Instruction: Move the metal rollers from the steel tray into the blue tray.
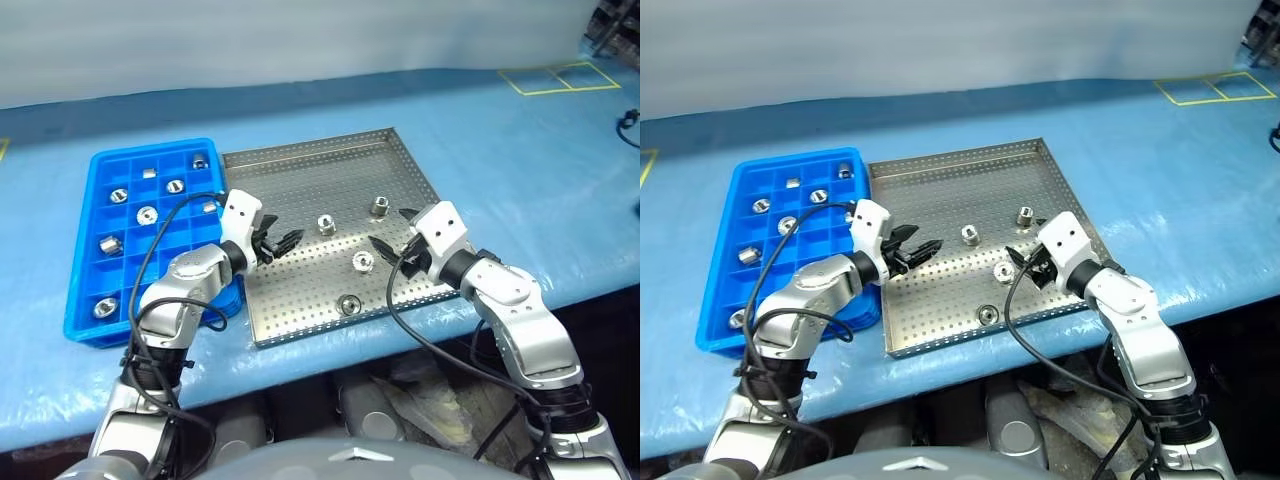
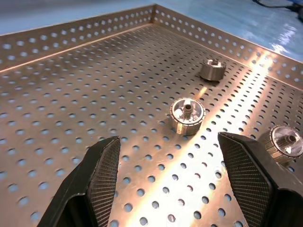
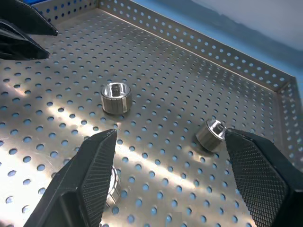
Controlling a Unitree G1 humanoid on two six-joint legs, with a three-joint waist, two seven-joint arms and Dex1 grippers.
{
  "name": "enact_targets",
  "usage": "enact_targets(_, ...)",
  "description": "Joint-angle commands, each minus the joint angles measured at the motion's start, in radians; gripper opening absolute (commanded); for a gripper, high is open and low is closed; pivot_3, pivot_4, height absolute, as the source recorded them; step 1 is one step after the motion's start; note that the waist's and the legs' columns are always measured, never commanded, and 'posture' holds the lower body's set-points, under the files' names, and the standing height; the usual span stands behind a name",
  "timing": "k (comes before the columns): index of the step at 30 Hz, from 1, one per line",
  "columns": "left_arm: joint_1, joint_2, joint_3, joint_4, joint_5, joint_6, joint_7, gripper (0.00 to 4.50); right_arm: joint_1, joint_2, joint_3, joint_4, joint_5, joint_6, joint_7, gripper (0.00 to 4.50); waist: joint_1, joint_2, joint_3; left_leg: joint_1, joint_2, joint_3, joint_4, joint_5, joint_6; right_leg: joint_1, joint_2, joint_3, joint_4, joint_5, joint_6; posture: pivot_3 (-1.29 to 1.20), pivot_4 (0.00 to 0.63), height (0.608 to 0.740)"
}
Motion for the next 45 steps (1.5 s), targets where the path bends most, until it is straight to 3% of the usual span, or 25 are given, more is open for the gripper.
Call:
enact_targets(1,-0.044,-0.004,-0.016,0.033,0.023,-0.045,-0.017,3.57,0.003,0.001,-0.005,-0.048,0.015,0.005,0.004,3.83,-0.025,0.000,0.000,0.000,0.000,0.000,0.000,0.000,0.000,0.000,0.000,0.001,0.000,0.000,0.001,-0.34,0.150,0.740)
enact_targets(12,-0.147,-0.017,-0.078,0.178,0.095,-0.089,-0.059,3.57,0.008,0.002,0.008,-0.047,0.016,0.019,0.015,3.83,-0.080,0.000,0.000,0.000,-0.002,0.000,0.000,0.000,0.001,0.000,0.000,0.005,0.000,0.000,0.006,-0.34,0.150,0.740)
enact_targets(33,-0.209,-0.105,-0.058,0.350,0.181,-0.134,0.039,3.57,0.004,0.010,0.013,-0.046,0.009,0.016,0.004,3.83,-0.081,0.000,0.000,0.000,-0.003,0.000,0.000,0.000,0.001,0.000,0.000,0.005,0.000,0.001,0.006,-0.34,0.150,0.740)
enact_targets(38,-0.214,-0.116,-0.031,0.366,0.185,-0.148,0.061,2.09,0.007,0.007,0.017,-0.051,0.005,0.017,0.004,3.83,-0.081,0.000,0.000,0.000,-0.003,0.000,0.000,0.000,0.001,0.000,-0.001,0.006,0.000,0.001,0.006,-0.34,0.150,0.740)
enact_targets(45,-0.211,-0.107,-0.041,0.363,0.192,-0.141,0.044,2.09,-0.002,0.006,0.015,-0.051,0.006,0.017,0.004,3.83,-0.081,0.000,0.000,0.000,-0.003,0.000,0.000,0.000,0.001,0.000,-0.001,0.006,0.000,0.001,0.006,-0.34,0.150,0.740)
